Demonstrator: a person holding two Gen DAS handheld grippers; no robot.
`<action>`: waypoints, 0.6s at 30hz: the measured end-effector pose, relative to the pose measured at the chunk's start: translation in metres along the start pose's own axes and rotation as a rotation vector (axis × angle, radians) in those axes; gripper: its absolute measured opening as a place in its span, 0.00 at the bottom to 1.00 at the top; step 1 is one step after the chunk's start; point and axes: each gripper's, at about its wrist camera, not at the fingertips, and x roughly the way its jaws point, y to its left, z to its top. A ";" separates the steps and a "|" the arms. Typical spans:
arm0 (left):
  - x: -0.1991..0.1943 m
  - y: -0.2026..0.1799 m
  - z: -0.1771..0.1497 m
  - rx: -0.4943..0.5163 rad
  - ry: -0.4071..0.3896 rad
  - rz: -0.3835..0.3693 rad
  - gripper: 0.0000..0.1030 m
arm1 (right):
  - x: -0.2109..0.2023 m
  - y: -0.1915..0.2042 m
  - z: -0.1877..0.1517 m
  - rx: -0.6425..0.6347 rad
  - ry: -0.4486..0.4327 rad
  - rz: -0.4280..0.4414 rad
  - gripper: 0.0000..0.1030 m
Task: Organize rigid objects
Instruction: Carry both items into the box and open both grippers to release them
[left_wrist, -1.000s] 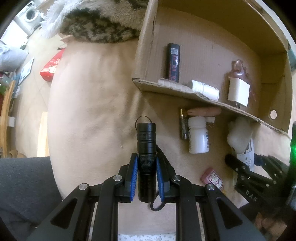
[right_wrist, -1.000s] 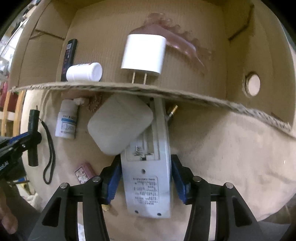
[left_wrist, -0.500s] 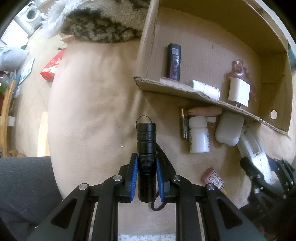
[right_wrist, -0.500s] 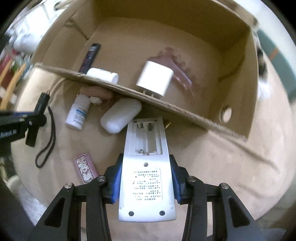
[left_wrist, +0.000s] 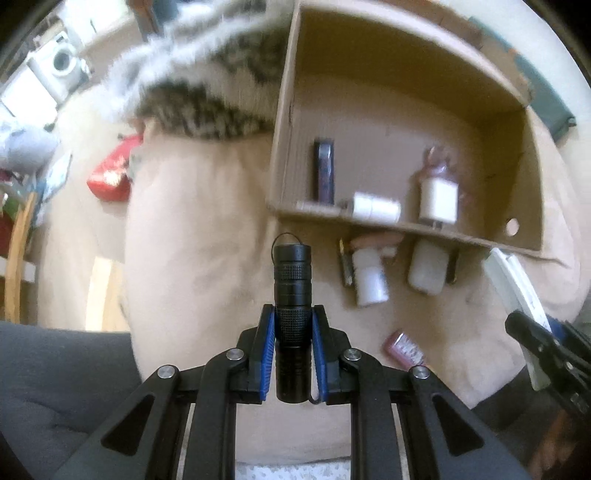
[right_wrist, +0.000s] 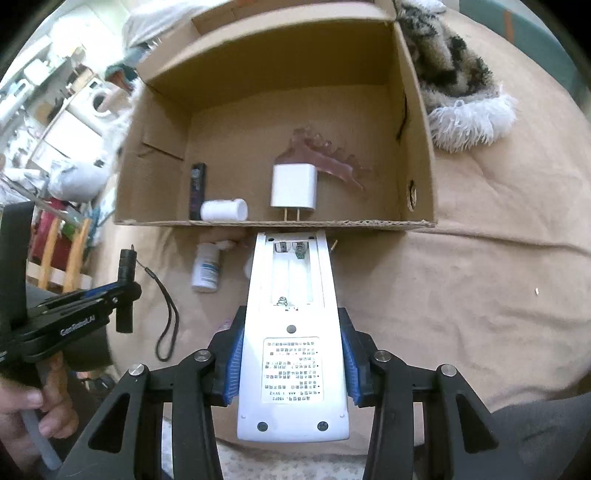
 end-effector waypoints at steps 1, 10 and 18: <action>-0.006 -0.001 0.000 0.005 -0.018 0.001 0.17 | -0.006 -0.001 -0.001 0.000 -0.014 0.027 0.44; -0.063 -0.001 0.016 0.012 -0.177 0.007 0.17 | -0.046 0.002 0.012 -0.003 -0.163 0.090 0.44; -0.108 -0.008 0.044 0.021 -0.286 -0.022 0.17 | -0.082 0.005 0.043 -0.028 -0.258 0.083 0.44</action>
